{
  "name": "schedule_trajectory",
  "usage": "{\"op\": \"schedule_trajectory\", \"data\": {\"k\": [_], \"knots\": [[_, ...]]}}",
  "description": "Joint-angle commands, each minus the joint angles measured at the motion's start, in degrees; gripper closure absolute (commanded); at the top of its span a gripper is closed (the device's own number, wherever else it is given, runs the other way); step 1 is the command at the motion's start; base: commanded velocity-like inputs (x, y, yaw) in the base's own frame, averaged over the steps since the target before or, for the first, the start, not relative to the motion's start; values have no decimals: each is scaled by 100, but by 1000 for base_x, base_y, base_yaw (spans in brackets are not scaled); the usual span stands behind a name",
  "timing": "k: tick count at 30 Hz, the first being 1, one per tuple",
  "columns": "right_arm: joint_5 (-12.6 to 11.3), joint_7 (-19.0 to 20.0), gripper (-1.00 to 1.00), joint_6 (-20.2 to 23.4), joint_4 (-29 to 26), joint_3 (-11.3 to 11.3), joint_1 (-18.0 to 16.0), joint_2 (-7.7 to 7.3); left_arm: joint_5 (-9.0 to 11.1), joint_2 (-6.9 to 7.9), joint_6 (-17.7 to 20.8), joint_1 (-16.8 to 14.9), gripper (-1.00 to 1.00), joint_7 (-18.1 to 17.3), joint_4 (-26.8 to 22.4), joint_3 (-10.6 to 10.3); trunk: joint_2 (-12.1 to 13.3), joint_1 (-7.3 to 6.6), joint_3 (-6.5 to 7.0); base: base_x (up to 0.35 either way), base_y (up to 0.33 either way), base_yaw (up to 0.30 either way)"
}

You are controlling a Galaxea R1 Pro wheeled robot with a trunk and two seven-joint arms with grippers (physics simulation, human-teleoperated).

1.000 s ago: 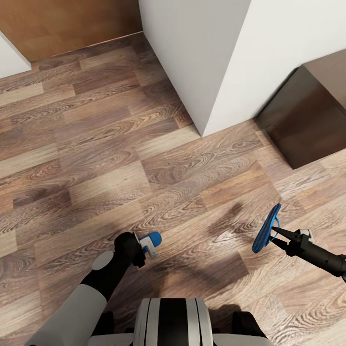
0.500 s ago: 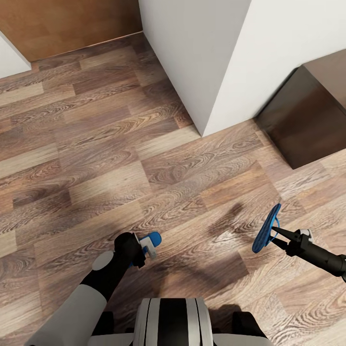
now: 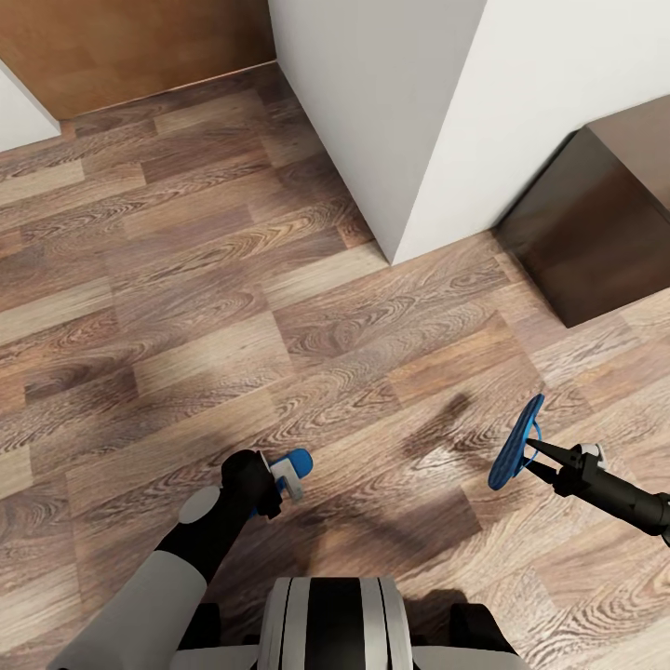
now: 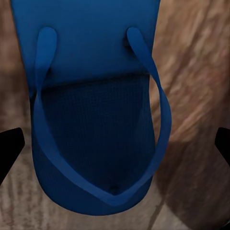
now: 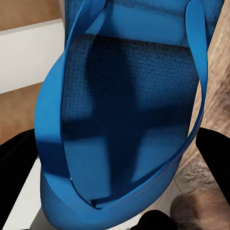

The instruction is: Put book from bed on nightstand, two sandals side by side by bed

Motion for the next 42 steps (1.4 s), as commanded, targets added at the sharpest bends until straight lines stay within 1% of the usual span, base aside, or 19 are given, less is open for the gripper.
{"op": "schedule_trajectory", "data": {"k": [1, 2, 6, 28, 29, 42], "knots": [[-27, -2, 100, 43, 0, 4, -1, -2, -48, -1, 18, -2, -100, -48, -7, -5, -1, -1, -3, 0, 0, 0], [-27, -2, 100, 44, 0, 4, -1, -2, -48, -2, 18, -2, -100, -48, -7, -5, -1, -1, -3, 0, 0, 0], [-27, 0, 100, 44, 0, 4, -1, -2, -48, -2, 18, -2, -100, -48, -6, -5, -7, 10, -92, 0, 0, 0], [-27, -2, 100, 43, 0, 4, -1, -2, -43, 1, 18, 2, -100, -48, -2, -5, -7, 10, -92, 0, 0, 0], [-27, -2, 100, 43, 0, 4, -1, -2, -46, -2, 18, 5, 100, -48, -2, -5, -7, 10, -92, 0, 0, 0], [-27, 3, 100, 47, 0, 4, 0, -2, -48, -4, 18, 7, 100, -48, 2, -5, -7, 10, -92, 0, 0, 0]]}}
